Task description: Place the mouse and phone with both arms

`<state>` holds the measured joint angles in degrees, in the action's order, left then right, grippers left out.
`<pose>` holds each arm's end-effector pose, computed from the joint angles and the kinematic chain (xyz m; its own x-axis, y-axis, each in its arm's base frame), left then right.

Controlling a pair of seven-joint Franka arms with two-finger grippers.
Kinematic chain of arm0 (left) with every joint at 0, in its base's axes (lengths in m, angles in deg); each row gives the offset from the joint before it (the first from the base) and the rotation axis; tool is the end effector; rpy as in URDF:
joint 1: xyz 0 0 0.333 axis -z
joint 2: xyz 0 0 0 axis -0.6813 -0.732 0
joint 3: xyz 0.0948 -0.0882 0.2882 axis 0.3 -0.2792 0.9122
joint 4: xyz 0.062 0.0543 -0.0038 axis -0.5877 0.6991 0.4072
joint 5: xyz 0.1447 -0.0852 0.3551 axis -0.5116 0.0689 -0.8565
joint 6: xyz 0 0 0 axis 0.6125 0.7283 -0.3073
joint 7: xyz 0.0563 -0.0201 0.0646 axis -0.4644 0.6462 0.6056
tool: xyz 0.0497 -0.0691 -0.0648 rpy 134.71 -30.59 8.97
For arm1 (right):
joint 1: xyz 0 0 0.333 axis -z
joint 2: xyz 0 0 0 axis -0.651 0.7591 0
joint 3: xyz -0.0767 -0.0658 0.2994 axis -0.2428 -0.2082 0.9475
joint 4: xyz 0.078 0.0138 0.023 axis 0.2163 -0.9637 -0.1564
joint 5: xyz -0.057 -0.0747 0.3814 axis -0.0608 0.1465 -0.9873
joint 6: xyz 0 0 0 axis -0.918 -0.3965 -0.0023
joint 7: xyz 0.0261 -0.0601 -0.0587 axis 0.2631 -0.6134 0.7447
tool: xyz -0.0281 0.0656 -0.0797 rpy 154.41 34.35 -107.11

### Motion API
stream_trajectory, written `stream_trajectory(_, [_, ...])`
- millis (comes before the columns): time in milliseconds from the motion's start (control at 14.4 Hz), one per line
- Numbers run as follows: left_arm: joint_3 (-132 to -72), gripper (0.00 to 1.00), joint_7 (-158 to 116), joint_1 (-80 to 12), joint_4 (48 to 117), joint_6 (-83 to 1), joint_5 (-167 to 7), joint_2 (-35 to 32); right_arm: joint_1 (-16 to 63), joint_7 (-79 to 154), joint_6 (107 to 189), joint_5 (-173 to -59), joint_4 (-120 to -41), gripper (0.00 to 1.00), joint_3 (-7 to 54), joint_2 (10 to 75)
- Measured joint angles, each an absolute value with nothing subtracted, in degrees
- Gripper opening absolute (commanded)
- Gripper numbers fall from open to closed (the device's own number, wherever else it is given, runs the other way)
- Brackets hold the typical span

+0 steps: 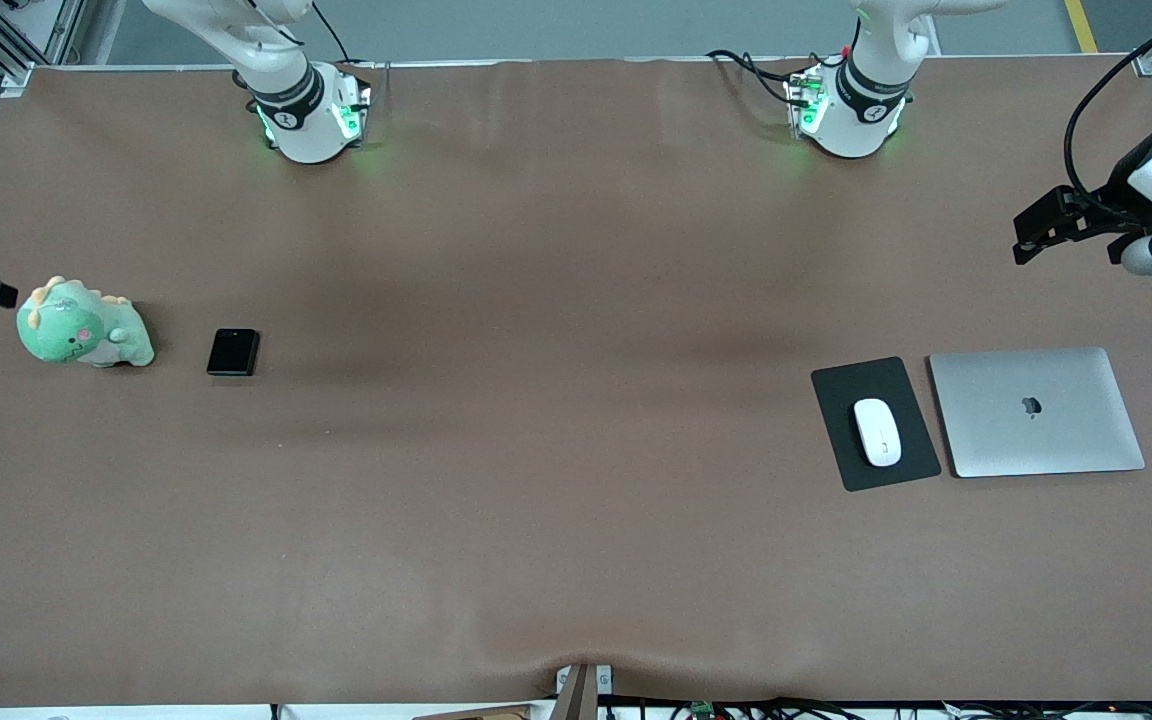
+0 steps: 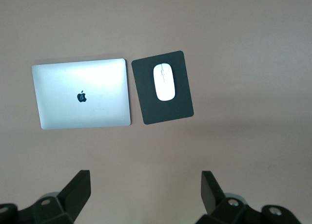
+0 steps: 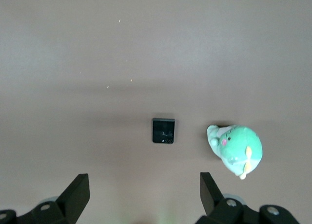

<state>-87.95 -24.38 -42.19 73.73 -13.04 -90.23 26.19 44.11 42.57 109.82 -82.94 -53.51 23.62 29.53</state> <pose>0.5407 -0.0460 0.6329 0.9994 -0.0338 0.0045 -0.0336 -0.9990 -0.0304 0.5826 -0.0790 0.6465 0.9961 0.0307 -0.0822 0.0260 -0.9980 -0.0579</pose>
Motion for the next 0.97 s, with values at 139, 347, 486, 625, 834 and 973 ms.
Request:
stream_trajectory(139, [-87.94, 1.00, -24.38, -42.22, 73.72, -13.04, -90.23, 26.19, 43.19, 42.00, 110.00, -82.36, -58.70, 1.00, 23.76, 24.65])
stream_trajectory(347, [-87.93, 1.00, -24.38, -42.38, 73.70, -13.04, -90.23, 26.19, 42.48, 40.87, 110.33, -81.81, -65.39, 1.00, 23.90, 18.81])
stream_trajectory(486, [-87.92, 1.00, -24.38, -42.70, 73.69, -13.04, -90.23, 26.19, 41.87, 38.85, 111.07, -81.30, -69.04, 1.00, 23.99, 16.66])
stream_trajectory(625, [-87.92, 1.00, -24.38, -42.87, 73.66, -13.04, -90.23, 26.19, 41.44, 37.98, 113.28, -80.65, -72.52, 1.00, 24.06, 15.07])
stream_trajectory(834, [-87.93, 1.00, -24.38, -42.88, 73.65, -13.04, -90.23, 26.19, 41.43, 37.69, 115.26, -80.40, -74.68, 1.00, 23.98, 14.27])
stream_trajectory(973, [-87.93, 1.00, -24.38, -42.88, 73.65, -13.04, -90.23, 26.19, 41.43, 37.69, 115.96, -80.24, -74.79, 1.00, 23.95, 14.26])
